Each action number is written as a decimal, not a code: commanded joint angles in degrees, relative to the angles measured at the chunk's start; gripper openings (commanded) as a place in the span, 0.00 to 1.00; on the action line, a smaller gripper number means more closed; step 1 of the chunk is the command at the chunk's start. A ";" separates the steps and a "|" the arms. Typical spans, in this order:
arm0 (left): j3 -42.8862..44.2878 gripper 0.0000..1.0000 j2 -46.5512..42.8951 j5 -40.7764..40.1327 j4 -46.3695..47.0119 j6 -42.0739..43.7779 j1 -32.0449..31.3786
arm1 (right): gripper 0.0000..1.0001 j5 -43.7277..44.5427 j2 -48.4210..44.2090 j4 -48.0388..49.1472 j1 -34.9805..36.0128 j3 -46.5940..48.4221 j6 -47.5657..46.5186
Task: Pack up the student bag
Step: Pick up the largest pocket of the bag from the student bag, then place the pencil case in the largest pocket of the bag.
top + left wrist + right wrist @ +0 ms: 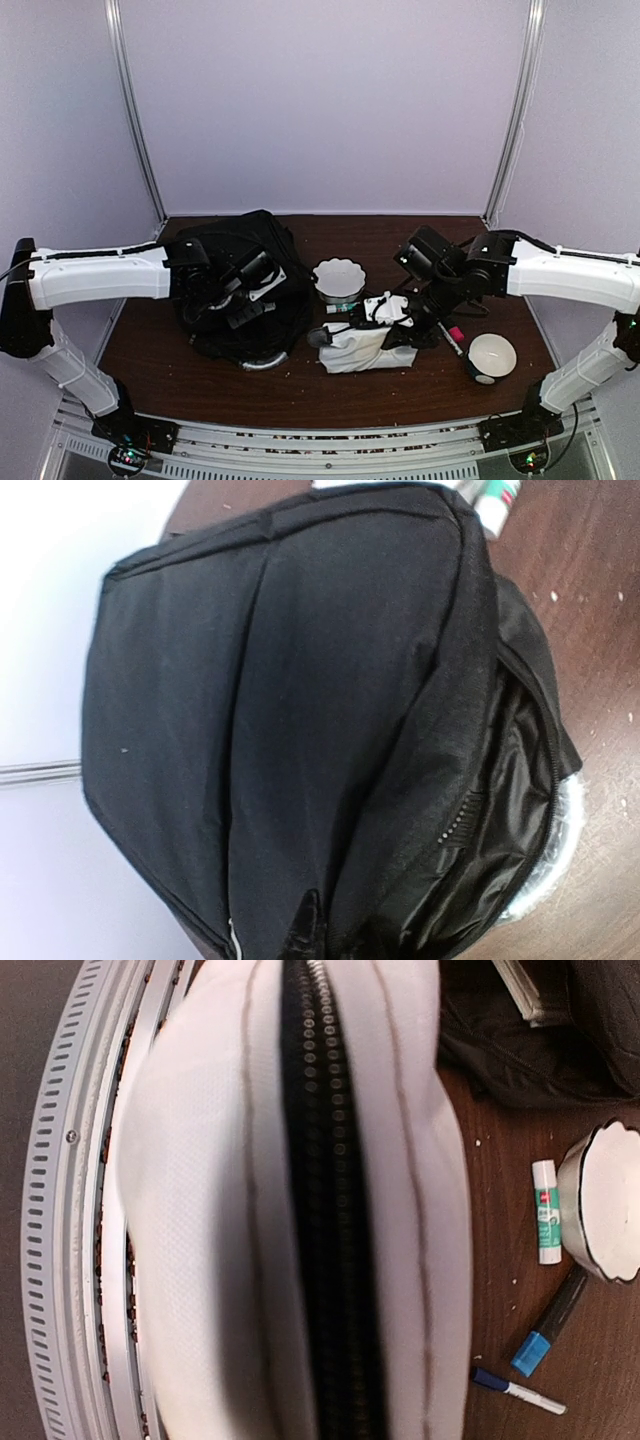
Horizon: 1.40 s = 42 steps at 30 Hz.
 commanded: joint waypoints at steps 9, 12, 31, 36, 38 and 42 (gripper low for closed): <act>10.10 0.00 -9.66 -2.62 -4.85 4.10 -0.05 | 0.04 16.10 9.21 7.23 10.78 18.68 -7.60; 11.72 0.00 -10.58 -1.98 -5.46 4.23 0.03 | 0.04 16.85 12.27 9.45 12.20 23.11 -8.23; 15.07 0.00 -17.90 0.46 -7.87 3.23 0.03 | 0.00 27.81 29.17 29.49 16.27 29.47 -16.56; 14.32 0.00 -18.73 1.95 -7.85 2.66 0.04 | 0.00 31.82 32.55 36.54 16.94 30.74 -16.62; 14.30 0.00 -18.72 2.72 -7.77 2.52 0.03 | 0.00 33.18 33.72 39.12 17.02 31.22 -16.82; 14.69 0.00 -18.20 3.49 -7.83 2.73 0.03 | 0.00 36.64 36.72 45.85 17.02 32.01 -19.09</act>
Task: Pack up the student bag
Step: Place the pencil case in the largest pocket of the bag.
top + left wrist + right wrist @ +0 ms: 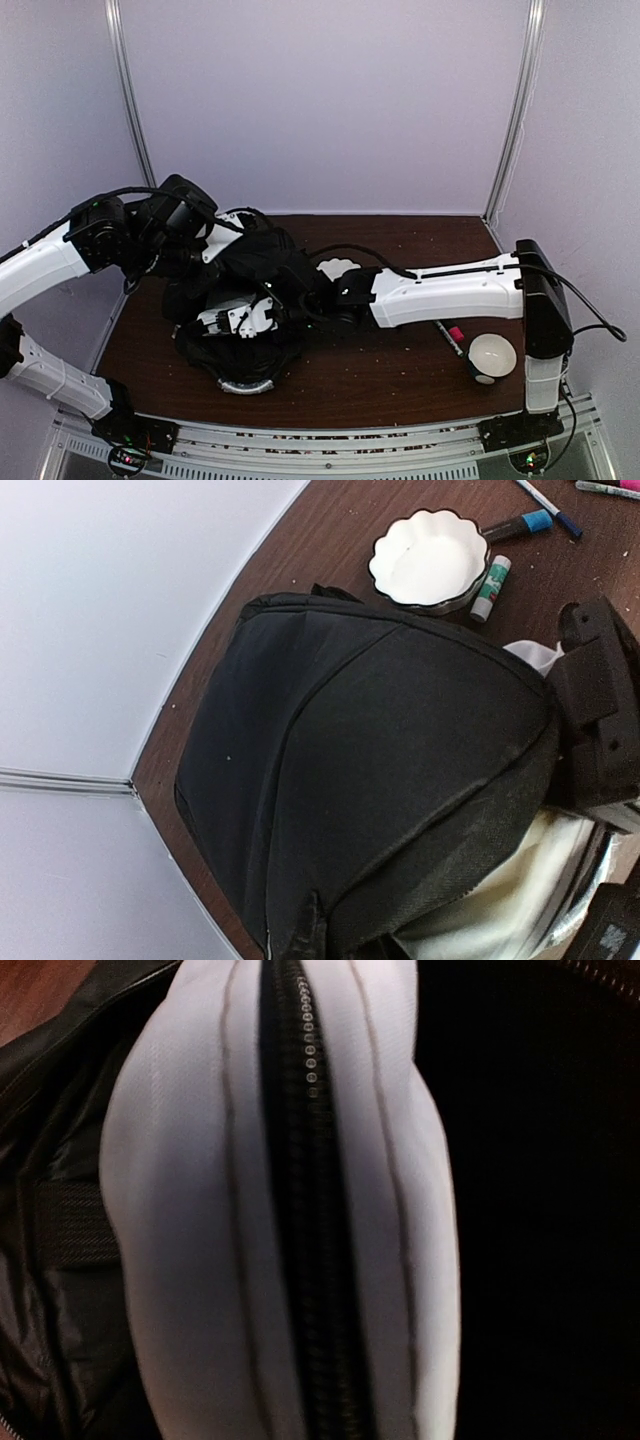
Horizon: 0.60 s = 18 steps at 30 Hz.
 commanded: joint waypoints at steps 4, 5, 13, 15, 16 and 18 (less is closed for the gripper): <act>3.86 0.00 -2.35 2.29 6.37 -0.50 -0.29 | 0.00 11.38 6.40 21.56 0.36 4.32 -6.61; 3.91 0.00 -2.55 2.58 6.38 -0.51 -0.29 | 0.00 12.24 7.51 23.21 0.28 4.54 -7.73; 3.57 0.00 -4.76 4.58 6.38 -0.67 -0.30 | 0.00 16.19 15.01 26.19 -1.21 8.86 -11.59; 3.56 0.00 -4.90 5.07 6.40 -0.62 -0.29 | 0.00 17.74 16.98 26.44 -1.42 10.29 -12.67; 3.56 0.00 -5.05 5.32 6.46 -0.59 -0.29 | 0.00 18.21 17.82 26.85 -1.61 10.70 -13.19; 3.65 0.00 -5.08 5.69 6.45 -0.61 -0.34 | 0.00 19.41 19.14 29.46 -2.28 11.19 -13.60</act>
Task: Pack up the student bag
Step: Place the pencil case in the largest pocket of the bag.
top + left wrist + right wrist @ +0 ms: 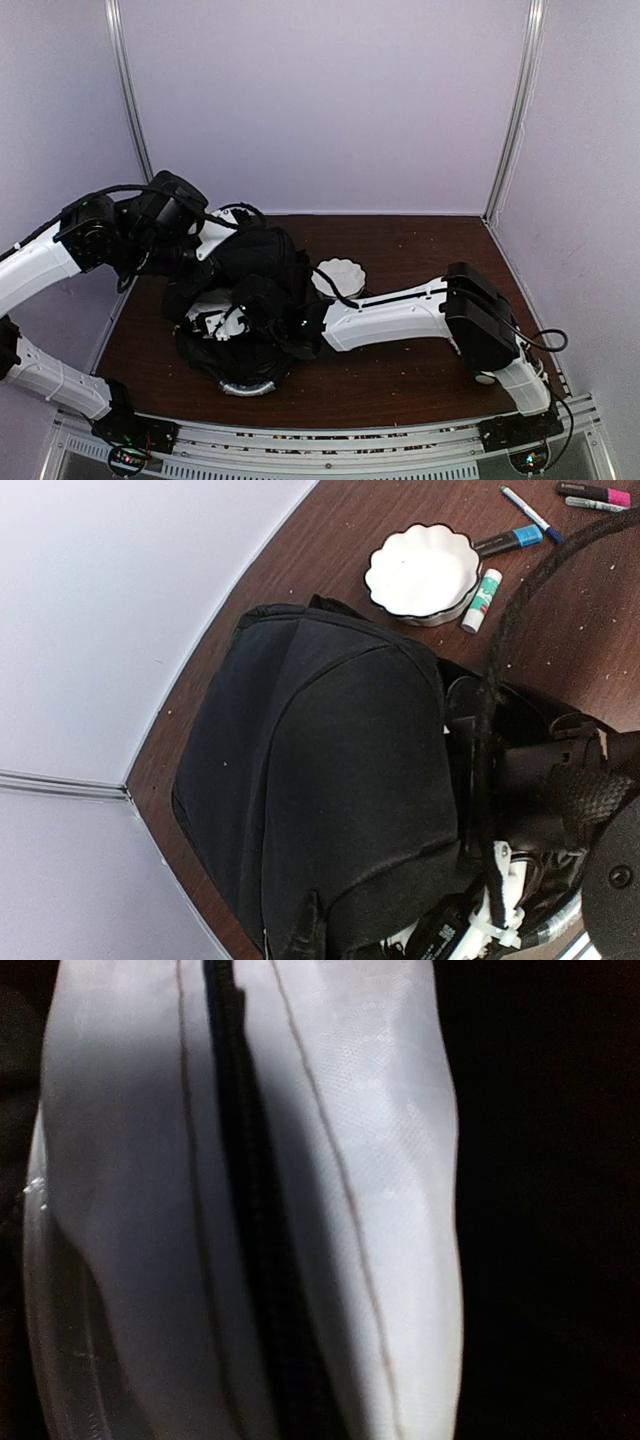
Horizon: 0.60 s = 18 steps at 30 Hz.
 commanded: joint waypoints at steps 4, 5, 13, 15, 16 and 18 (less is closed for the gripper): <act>3.24 0.00 -3.39 4.48 6.64 -0.99 -0.69 | 0.00 7.68 6.05 8.67 -3.84 6.70 -2.51; 2.99 0.00 -3.46 4.83 6.89 -1.00 -0.69 | 0.00 7.89 6.78 8.57 -4.08 7.25 -2.85; 1.50 0.00 -3.50 4.33 8.02 -1.34 -0.68 | 0.08 5.71 4.45 7.66 -3.88 1.72 -2.16; 0.81 0.00 -3.51 3.67 8.11 -1.31 -0.69 | 0.23 4.28 1.89 6.16 -3.55 -0.78 -0.68; 0.38 0.00 -3.42 3.39 8.19 -1.16 -0.69 | 0.31 3.40 0.51 5.09 -3.38 -2.09 0.28; -1.18 0.00 -3.33 2.41 8.64 -0.72 -0.69 | 0.45 1.65 -1.95 1.04 -2.84 -3.74 1.01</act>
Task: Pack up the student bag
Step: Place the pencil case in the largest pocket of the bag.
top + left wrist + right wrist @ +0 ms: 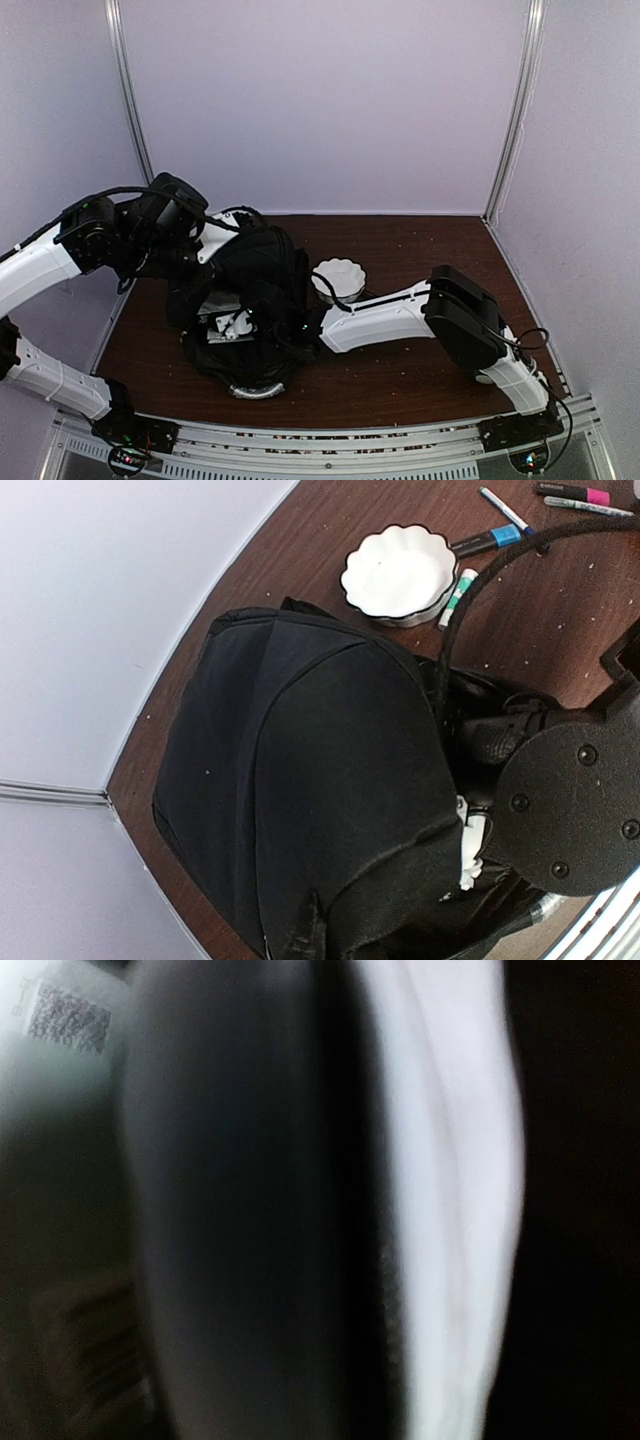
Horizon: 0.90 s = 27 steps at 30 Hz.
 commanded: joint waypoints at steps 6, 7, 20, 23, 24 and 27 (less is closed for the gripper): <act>-5.54 0.00 -2.10 2.35 11.59 0.11 -0.49 | 0.61 -8.33 -15.34 -14.10 0.99 -10.60 8.05; -6.10 0.00 -1.70 2.61 11.87 0.04 -0.33 | 0.62 -9.66 -16.63 -16.54 1.37 -11.29 9.16; -15.03 0.00 2.55 7.43 17.42 -1.77 -0.12 | 0.68 -28.00 -43.96 -37.18 2.53 -36.35 17.77; -16.13 0.00 4.65 11.07 19.81 -2.22 -0.01 | 0.68 -30.70 -45.37 -37.92 1.91 -38.73 22.22; -16.35 0.00 5.55 12.37 20.58 -2.39 -0.01 | 0.68 -31.39 -45.49 -38.21 1.63 -39.19 23.56; -16.93 0.00 9.44 15.07 22.70 -3.05 -0.01 | 0.67 -34.24 -46.38 -39.53 0.60 -40.02 26.43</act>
